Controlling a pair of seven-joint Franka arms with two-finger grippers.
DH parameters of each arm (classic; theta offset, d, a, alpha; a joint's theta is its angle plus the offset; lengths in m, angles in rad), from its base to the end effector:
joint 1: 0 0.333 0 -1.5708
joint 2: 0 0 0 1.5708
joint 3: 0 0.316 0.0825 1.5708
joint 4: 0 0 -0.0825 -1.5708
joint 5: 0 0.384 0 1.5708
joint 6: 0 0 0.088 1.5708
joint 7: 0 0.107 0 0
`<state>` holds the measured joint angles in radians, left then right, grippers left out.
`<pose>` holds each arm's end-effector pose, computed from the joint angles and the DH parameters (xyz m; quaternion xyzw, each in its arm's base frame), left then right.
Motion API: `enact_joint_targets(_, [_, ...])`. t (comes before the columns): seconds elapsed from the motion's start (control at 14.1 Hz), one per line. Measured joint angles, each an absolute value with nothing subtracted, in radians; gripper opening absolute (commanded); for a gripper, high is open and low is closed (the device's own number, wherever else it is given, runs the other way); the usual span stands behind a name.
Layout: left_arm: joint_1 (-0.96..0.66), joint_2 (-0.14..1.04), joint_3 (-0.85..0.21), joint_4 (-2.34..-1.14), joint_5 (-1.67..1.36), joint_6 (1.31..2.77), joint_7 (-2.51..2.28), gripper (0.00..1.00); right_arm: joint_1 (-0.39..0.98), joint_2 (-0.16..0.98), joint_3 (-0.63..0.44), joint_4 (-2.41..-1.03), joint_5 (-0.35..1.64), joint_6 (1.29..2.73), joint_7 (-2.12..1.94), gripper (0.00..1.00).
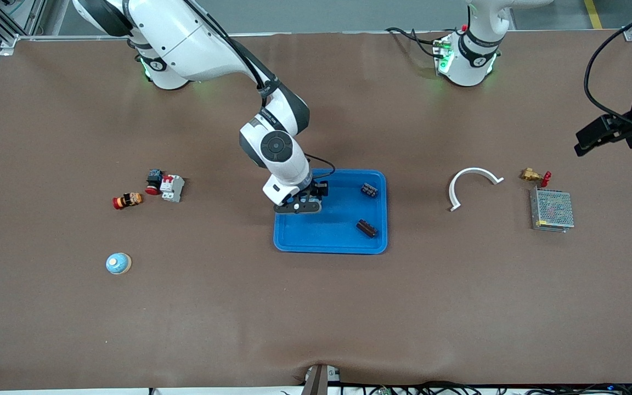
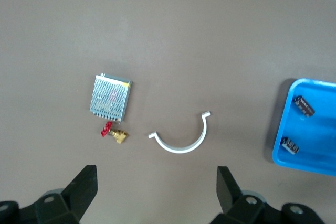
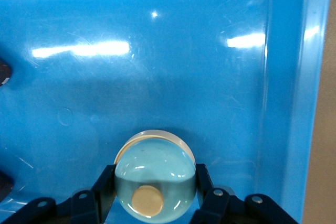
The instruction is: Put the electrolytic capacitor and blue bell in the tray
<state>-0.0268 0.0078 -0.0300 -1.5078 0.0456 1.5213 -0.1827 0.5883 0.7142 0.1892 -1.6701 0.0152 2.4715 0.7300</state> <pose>0.5518 -0.0262 0.6455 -0.9977 -0.0641 -0.0055 0.0222 0.5035 0.4739 0.2036 -0.9966 0.0077 0.0091 0.0814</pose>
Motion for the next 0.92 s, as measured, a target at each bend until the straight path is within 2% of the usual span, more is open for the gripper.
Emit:
enact_joint_targets(0.21, [-0.027, -0.030, -0.028, -1.546, 0.046, 1.521, -0.179, 1.00, 0.593, 0.714, 0.189, -1.672, 0.001, 2.485, 0.731, 0.46])
enact_joint_targets(0.92, [-0.039, -0.015, -0.052, -1.557, 0.044, 1.505, -0.178, 1.00, 0.602, 0.715, 0.189, -1.676, -0.072, 2.487, 0.733, 0.47])
